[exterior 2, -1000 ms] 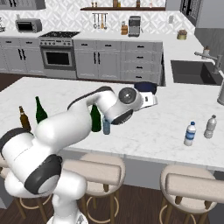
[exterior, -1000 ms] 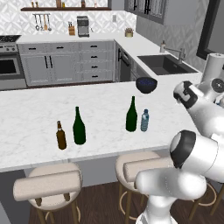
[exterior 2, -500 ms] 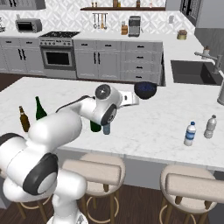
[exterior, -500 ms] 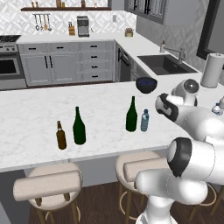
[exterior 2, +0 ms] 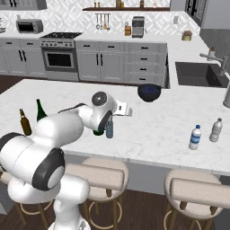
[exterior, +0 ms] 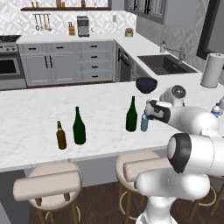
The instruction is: Move the plastic bottles in the middle to the plastics group, and the glass bottles in the middle to the glass group.
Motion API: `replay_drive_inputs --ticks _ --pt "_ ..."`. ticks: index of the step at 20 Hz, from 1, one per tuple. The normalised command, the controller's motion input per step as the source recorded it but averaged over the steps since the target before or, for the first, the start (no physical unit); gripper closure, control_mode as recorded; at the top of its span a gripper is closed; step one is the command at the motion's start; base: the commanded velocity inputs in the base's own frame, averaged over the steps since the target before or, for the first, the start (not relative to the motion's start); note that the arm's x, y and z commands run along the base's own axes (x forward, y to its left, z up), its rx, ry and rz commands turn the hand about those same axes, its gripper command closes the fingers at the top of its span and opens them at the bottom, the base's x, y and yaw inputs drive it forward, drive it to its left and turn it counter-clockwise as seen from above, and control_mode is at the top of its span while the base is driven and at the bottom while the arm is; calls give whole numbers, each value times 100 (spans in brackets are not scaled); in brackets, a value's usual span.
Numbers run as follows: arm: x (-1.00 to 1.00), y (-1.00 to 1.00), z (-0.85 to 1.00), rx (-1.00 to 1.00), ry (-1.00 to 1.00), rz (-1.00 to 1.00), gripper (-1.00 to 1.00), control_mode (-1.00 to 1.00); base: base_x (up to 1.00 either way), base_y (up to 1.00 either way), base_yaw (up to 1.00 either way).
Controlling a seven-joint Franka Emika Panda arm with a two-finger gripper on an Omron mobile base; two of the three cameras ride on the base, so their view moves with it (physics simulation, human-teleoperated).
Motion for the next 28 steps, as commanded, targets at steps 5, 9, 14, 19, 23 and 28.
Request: replay_drive_inputs --ticks 5,9,14,19,23,28 --pt "0 8 0 25 10 0 -100 -100 0 0 0" --pt "2 13 0 3 23 1 -100 -100 0 0 0" --pt "10 26 -4 0 25 1 -100 -100 0 0 0" --pt "3 18 -29 0 1 8 -100 -100 0 0 0" --pt "20 8 -37 0 0 10 -100 -100 0 0 0" --pt "36 1 -26 0 0 7 -100 -100 0 0 0"
